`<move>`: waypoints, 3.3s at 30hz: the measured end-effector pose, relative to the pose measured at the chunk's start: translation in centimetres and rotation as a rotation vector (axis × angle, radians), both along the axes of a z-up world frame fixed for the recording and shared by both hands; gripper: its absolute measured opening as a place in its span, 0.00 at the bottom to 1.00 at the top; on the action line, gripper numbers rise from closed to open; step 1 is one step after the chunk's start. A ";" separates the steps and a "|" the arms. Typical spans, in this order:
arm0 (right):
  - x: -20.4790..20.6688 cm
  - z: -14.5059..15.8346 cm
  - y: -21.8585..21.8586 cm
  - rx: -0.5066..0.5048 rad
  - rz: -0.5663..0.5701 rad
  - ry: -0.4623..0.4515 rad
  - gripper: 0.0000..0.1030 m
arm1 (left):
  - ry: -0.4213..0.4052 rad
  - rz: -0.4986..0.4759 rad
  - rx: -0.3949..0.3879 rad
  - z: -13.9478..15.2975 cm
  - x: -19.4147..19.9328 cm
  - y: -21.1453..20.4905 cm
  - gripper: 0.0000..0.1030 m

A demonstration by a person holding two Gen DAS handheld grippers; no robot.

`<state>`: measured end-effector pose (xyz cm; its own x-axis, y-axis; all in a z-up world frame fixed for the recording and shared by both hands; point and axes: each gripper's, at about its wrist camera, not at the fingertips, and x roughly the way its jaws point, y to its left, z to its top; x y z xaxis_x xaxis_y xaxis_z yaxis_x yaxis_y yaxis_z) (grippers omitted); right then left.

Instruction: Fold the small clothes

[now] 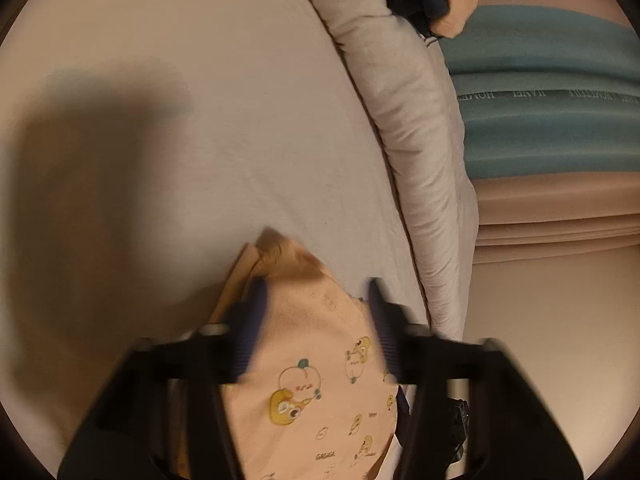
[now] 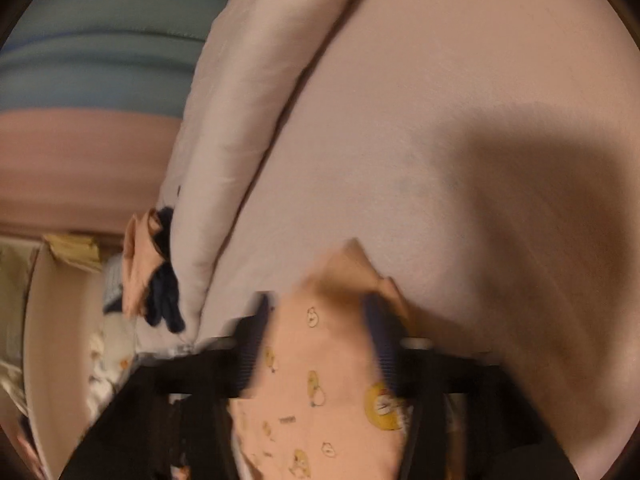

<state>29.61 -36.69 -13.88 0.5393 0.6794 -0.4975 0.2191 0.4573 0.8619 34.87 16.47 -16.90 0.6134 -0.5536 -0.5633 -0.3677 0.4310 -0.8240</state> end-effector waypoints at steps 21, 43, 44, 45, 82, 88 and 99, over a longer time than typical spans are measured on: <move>-12.9 2.4 8.6 -1.032 0.495 -0.334 0.42 | -0.216 -0.420 0.521 1.2 -12.2 -5.7 0.28; -16.5 5.1 10.0 -0.675 0.534 -0.405 0.50 | -0.138 -0.311 0.203 1.1 -9.5 -2.3 0.58; -16.3 5.1 10.2 -0.670 0.536 -0.408 0.50 | -0.141 -0.313 0.199 1.1 -8.8 -2.6 0.58; -16.0 5.0 10.4 -0.665 0.541 -0.411 0.50 | -0.147 -0.319 0.189 1.1 -8.3 -2.7 0.58; -13.9 2.6 20.7 -0.807 0.730 -0.366 0.08 | -0.102 -0.389 0.399 4.4 -4.9 -6.8 0.08; -12.4 3.5 17.6 -0.575 0.647 -0.309 0.08 | -0.115 -0.394 0.398 6.8 -5.5 -8.9 0.07; -7.6 0.9 5.5 0.135 0.233 -0.150 0.46 | -0.179 -0.597 0.490 10.9 -3.8 -22.8 0.11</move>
<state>22.00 -31.22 -13.00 0.4219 0.8479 -0.3211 -0.0123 0.3594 0.9331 31.07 -6.29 -6.00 0.3951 -0.5321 -0.7489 0.1606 0.8427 -0.5139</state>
